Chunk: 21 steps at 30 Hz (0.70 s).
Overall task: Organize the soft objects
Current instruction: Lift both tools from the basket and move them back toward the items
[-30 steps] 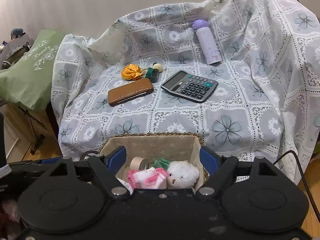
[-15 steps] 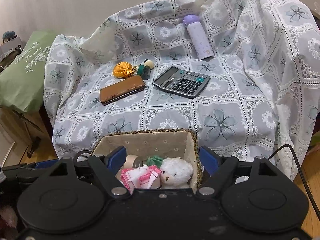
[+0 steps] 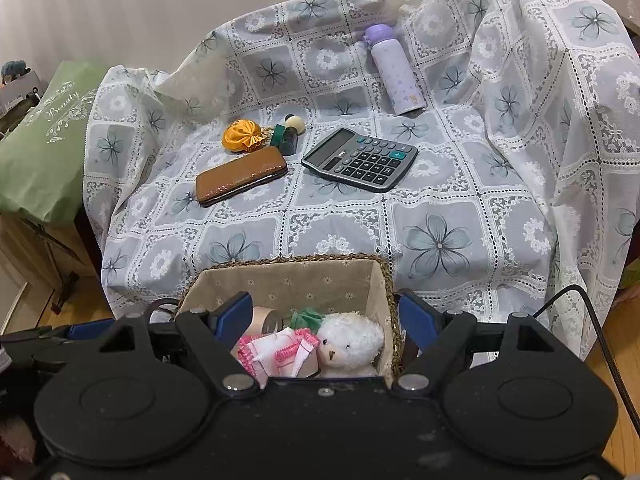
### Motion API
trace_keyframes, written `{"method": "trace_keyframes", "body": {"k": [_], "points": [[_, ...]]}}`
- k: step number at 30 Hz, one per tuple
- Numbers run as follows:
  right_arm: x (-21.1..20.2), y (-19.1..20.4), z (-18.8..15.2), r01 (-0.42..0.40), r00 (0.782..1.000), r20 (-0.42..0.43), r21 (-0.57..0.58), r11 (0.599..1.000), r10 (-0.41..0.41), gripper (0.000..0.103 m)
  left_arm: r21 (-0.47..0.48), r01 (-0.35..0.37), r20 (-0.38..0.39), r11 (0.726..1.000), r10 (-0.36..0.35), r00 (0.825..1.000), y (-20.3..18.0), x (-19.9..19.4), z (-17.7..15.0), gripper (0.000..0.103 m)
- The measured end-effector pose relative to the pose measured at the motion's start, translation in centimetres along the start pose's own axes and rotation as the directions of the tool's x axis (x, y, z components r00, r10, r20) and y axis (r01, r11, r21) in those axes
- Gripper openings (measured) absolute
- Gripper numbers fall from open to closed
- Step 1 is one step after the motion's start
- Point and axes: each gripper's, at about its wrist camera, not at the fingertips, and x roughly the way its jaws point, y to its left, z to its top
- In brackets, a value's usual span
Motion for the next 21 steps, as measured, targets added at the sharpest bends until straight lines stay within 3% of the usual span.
{"method": "trace_keyframes", "body": {"k": [21], "points": [[3.7, 0.0, 1.8, 0.064, 0.998, -0.031, 0.008, 0.998, -0.064, 0.082, -0.001, -0.061, -0.005, 0.998, 0.061, 0.998, 0.7, 2.1, 1.3, 0.087]]}}
